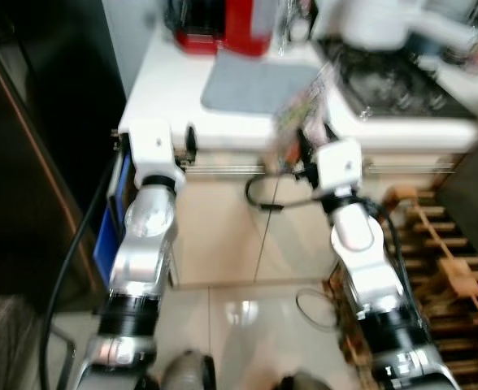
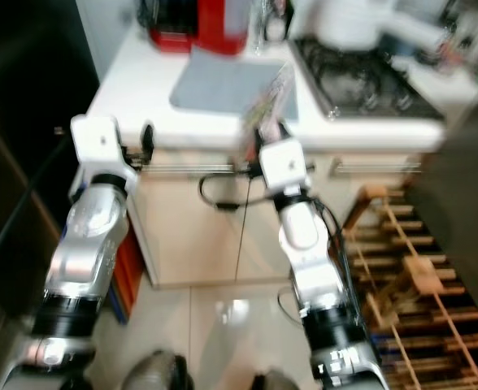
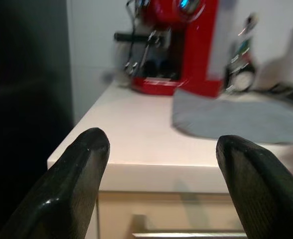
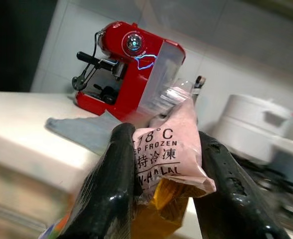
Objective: Restocking fridge
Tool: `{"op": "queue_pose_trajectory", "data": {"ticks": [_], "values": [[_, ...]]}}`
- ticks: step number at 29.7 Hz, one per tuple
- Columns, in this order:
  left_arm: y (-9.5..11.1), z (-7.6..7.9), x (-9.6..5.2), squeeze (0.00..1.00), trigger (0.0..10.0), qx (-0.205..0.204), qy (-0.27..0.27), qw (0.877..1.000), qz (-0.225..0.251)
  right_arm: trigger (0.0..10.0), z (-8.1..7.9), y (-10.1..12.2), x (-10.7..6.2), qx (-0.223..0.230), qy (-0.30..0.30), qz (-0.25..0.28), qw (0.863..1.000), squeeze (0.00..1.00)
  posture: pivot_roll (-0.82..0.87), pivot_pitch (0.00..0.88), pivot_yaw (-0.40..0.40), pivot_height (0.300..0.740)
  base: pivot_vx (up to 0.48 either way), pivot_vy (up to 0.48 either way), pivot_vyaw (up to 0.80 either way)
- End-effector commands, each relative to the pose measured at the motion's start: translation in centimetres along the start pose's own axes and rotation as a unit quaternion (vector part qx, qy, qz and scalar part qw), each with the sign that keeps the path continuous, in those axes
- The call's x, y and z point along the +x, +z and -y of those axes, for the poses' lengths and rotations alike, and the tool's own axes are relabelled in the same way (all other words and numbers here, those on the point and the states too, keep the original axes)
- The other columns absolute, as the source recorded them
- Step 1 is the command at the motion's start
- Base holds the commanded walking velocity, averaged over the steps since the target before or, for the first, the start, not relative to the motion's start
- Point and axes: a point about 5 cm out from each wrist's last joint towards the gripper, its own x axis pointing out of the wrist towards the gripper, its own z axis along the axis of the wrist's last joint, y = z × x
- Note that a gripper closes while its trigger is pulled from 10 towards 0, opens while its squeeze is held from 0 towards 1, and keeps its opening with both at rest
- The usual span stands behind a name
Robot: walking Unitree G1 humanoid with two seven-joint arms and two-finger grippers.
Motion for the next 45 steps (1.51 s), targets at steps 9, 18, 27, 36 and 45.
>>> {"op": "queue_pose_trajectory", "data": {"ticks": [9, 18, 27, 36, 45], "values": [[-0.3, 0.7, -0.3, 0.0, 10.0, 0.002, -0.014, 1.0, -0.005, 0.0, 0.4, -0.1, -0.3, 0.007, -0.01, 0.0, 1.0, 0.27, -0.12, 0.0, -0.014, 0.74, -0.348, 0.0, 0.0], [-1.0, 0.7, -0.8, 0.0, 10.0, -0.008, -0.019, 1.0, -0.019, 0.0, 0.0, -0.9, -1.2, 0.012, 0.0, -0.022, 1.0, 0.27, -0.12, 0.0, -0.015, 0.74, -0.077, 0.0, 0.0], [-1.7, 1.2, -1.7, 0.0, 10.0, -0.004, -0.036, 0.999, -0.031, 0.0, -0.3, -1.6, -1.7, 0.018, 0.006, -0.036, 0.999, 0.26, -0.12, 0.0, -0.015, 0.74, 0.0, -0.427, 0.0], [-2.1, 1.2, -2.0, 0.0, 10.0, -0.007, -0.033, 0.999, -0.043, 0.0, 0.1, -2.0, -2.0, 0.015, 0.007, -0.045, 0.999, 0.26, -0.13, 0.0, -0.013, 0.74, 0.0, -0.48, 0.0], [-5.7, -6.0, -4.5, 0.0, 10.0, 0.042, 0.064, 0.991, -0.11, 0.0, 0.9, -3.7, -4.4, 0.009, 0.002, -0.088, 0.996, 0.26, -0.13, 0.0, -0.014, 0.74, 0.0, -0.48, 0.0]]}}
